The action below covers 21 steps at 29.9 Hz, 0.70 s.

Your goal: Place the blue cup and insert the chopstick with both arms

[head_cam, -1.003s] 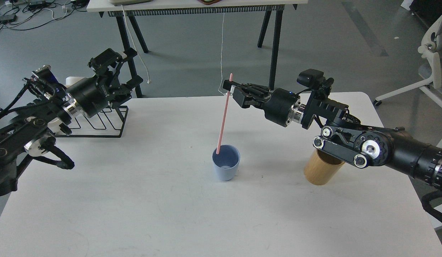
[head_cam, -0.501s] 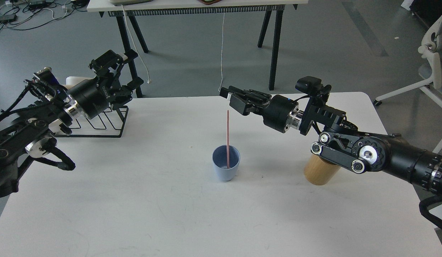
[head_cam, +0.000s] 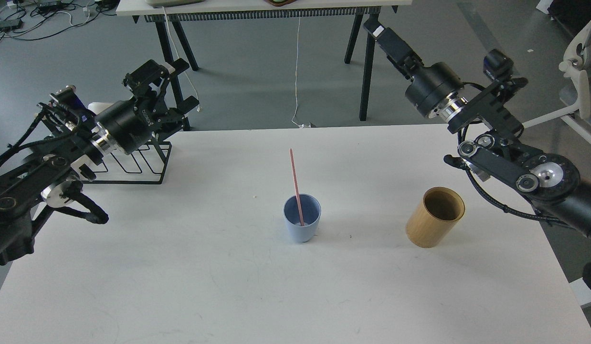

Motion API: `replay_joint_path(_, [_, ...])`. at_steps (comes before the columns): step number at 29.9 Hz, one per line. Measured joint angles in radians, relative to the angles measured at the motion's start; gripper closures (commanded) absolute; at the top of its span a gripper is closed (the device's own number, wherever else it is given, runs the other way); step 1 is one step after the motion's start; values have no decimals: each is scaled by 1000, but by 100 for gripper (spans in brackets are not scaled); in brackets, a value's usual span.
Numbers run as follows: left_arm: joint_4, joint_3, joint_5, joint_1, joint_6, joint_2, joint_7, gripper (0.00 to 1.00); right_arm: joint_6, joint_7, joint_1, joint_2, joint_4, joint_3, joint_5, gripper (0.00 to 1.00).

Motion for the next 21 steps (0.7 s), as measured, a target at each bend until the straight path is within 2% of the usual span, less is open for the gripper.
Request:
replay_joint_path(7, [-4, -16, -2, 12, 0, -6, 0, 1, 51, 0, -123, -91, 31, 118, 427, 4])
replay_joint_path(11, [0, -44, -29, 21, 0, -3, 0, 1, 231, 0, -202, -165, 85, 121, 613, 3])
replay_joint_path(15, [10, -75, -122, 41, 0, 18, 0, 1, 448, 0, -259, -204, 126, 126, 662, 2])
replay_joint_path(18, [12, -80, -168, 51, 0, 44, 0, 1, 520, 0, -267, -218, 137, 129, 666, 1])
replay_joint_path(21, [13, -81, -176, 68, 0, 52, 0, 1, 533, 0, -267, -218, 138, 148, 667, 1])
